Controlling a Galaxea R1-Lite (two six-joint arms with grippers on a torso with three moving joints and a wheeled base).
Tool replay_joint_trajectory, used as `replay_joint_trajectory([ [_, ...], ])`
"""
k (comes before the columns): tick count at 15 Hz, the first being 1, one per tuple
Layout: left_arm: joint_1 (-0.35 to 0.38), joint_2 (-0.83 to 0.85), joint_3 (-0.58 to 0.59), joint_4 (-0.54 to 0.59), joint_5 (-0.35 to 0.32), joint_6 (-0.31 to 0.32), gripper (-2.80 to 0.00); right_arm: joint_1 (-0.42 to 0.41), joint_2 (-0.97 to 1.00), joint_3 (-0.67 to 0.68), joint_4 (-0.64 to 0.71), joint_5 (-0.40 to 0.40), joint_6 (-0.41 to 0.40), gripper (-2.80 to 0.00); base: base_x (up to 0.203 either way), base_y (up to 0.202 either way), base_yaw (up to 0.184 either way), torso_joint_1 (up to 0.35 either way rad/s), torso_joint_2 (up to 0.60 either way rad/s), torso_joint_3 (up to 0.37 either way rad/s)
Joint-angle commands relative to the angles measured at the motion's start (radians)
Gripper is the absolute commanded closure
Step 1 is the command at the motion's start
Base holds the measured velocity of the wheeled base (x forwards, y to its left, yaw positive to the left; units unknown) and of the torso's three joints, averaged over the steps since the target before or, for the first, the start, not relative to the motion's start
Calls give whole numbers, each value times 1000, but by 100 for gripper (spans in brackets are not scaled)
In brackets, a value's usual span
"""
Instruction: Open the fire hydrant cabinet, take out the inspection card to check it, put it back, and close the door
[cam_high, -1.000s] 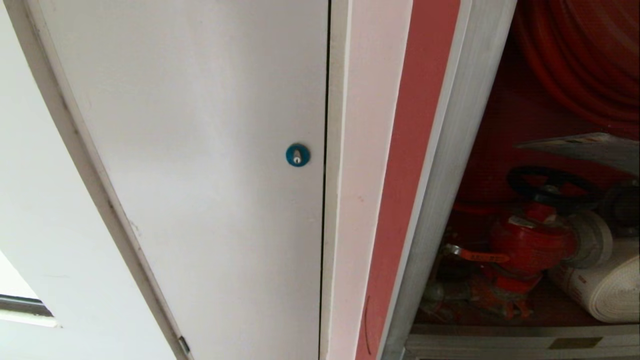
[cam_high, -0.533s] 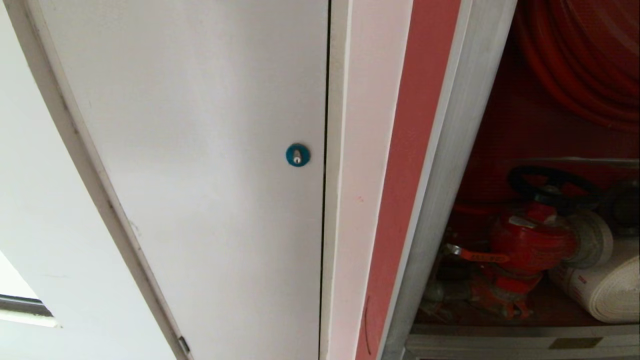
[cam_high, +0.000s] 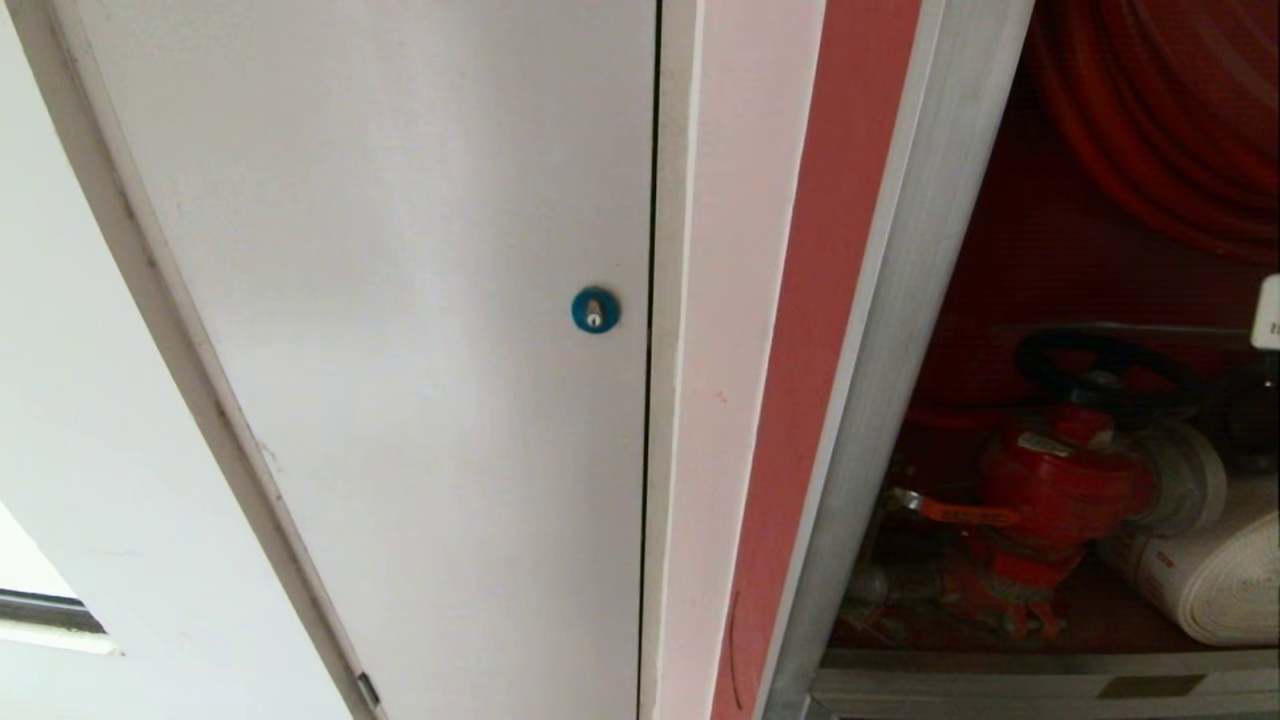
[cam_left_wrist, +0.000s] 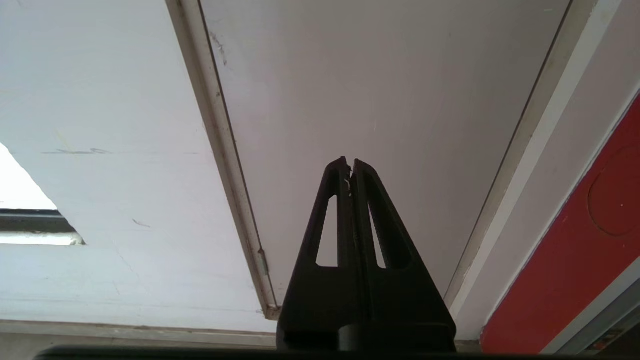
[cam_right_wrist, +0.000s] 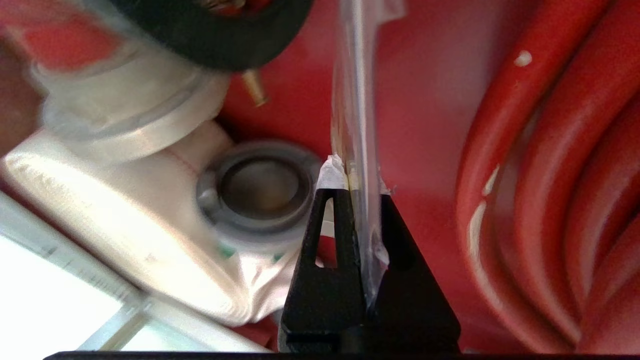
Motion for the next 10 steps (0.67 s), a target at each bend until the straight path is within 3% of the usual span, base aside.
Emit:
replay_joint_trajectory([
  [1, 0, 1, 0, 2, 0, 0, 0, -1, 18, 4, -9, 12, -10, 0, 0, 0, 0, 0, 0, 0],
  [4, 0, 1, 0, -1, 0, 0, 0, -1, 13, 5, -9, 30, -20, 0, 0, 0, 0, 0, 0, 0],
  [5, 0, 1, 0, 0, 0, 0, 0, -1, 10, 5, -11, 39, -28, -190, 0, 0, 0, 0, 0, 0],
  [6, 0, 1, 0, 2, 0, 0, 0, -1, 7, 7, -11, 39, -28, -280, 0, 0, 0, 0, 0, 0],
  [10, 0, 1, 0, -1, 0, 0, 0, -1, -20, 34, -8, 37, -40, -280, 0, 0, 0, 0, 0, 0],
])
